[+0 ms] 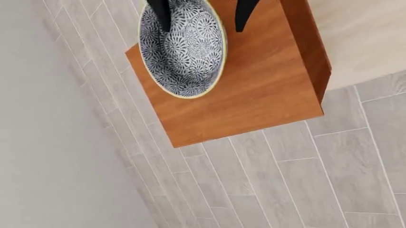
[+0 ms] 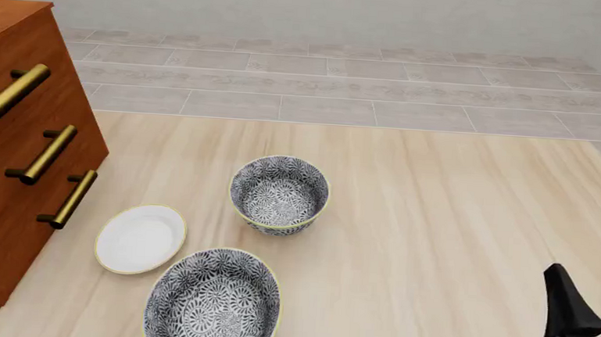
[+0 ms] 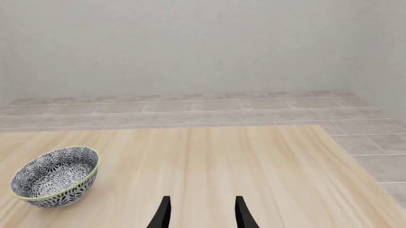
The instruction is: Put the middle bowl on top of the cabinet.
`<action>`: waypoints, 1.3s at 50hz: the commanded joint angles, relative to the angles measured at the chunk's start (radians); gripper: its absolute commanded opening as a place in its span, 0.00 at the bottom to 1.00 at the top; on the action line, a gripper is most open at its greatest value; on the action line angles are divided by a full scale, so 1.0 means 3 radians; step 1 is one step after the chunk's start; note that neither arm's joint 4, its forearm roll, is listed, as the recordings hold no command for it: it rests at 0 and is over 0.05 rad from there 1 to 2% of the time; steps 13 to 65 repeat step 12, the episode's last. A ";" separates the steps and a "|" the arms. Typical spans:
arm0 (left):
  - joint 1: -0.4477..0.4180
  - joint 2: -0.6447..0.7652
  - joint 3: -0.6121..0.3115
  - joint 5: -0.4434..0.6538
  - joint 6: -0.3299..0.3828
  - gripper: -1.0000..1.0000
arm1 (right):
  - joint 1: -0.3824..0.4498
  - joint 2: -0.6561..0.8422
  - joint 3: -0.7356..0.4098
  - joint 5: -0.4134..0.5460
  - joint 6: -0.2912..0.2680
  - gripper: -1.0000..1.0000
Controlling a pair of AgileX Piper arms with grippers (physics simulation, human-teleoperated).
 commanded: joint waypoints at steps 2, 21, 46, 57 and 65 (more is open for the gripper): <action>-0.0001 -0.0088 -0.0089 0.0000 -0.0039 1.00 | 0.0006 0.0013 0.0000 -0.0008 -0.0009 1.00; 0.0193 -0.0213 -0.0226 0.0000 -0.0119 1.00 | 0.0012 0.0044 0.0001 -0.0032 -0.0006 1.00; 0.0193 -0.0213 -0.0226 0.0000 -0.0119 1.00 | 0.0012 0.0044 0.0001 -0.0032 -0.0006 1.00; 0.0193 -0.0213 -0.0226 0.0000 -0.0119 1.00 | 0.0012 0.0044 0.0001 -0.0032 -0.0006 1.00; 0.0193 -0.0213 -0.0226 0.0000 -0.0119 1.00 | 0.0012 0.0044 0.0001 -0.0032 -0.0006 1.00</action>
